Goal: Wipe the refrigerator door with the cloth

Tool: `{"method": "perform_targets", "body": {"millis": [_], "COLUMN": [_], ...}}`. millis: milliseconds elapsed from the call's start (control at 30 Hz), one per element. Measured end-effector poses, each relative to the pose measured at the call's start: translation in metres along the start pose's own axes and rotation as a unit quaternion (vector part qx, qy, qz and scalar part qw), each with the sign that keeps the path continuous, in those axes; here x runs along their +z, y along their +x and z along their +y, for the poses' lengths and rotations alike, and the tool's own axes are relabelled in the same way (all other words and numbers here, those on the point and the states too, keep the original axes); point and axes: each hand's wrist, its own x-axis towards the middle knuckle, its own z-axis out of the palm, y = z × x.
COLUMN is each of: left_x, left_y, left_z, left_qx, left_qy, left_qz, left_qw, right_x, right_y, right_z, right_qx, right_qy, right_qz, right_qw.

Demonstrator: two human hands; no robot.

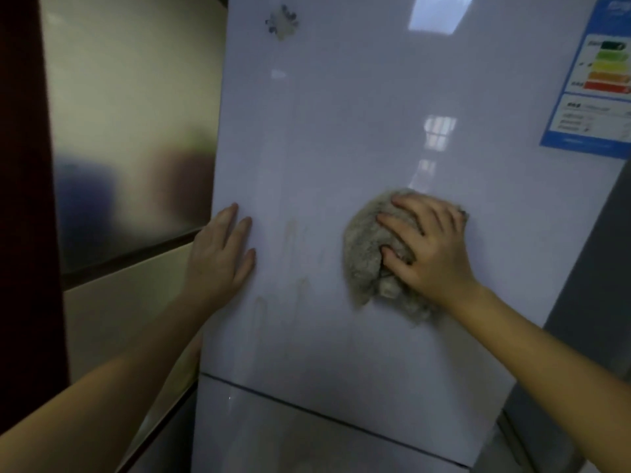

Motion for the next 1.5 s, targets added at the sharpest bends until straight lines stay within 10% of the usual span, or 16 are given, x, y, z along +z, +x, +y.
{"method": "perform_targets", "body": {"millis": [233,567,867,1200,1500], "left_x": [-0.004,0.004,0.009,0.009,0.012], "left_y": [0.001,-0.003,-0.008,-0.008,-0.011], "left_z": [-0.008,-0.026,-0.033,-0.031,-0.026], "left_qx": [0.01,0.05,0.078,0.067,0.081], "left_qy": [-0.028,-0.062,-0.106,-0.093,-0.07], "left_qz": [-0.031,-0.042,-0.026,-0.036,-0.008], "left_qw": [0.999,0.996,0.991,0.993,0.994], "right_x": [0.03,0.035,0.077,0.053,0.062], "right_y": [-0.024,0.061,-0.016,0.082,-0.027], "right_z": [-0.041,-0.051,-0.122,-0.073,-0.098], "right_qx": [-0.183,0.019,-0.158,0.014,-0.13], "right_qy": [0.019,-0.012,0.033,-0.027,-0.018], "right_qz": [-0.109,-0.007,-0.149,-0.01,-0.1], "right_qw": [0.977,1.0,0.976,0.999,0.986]}}
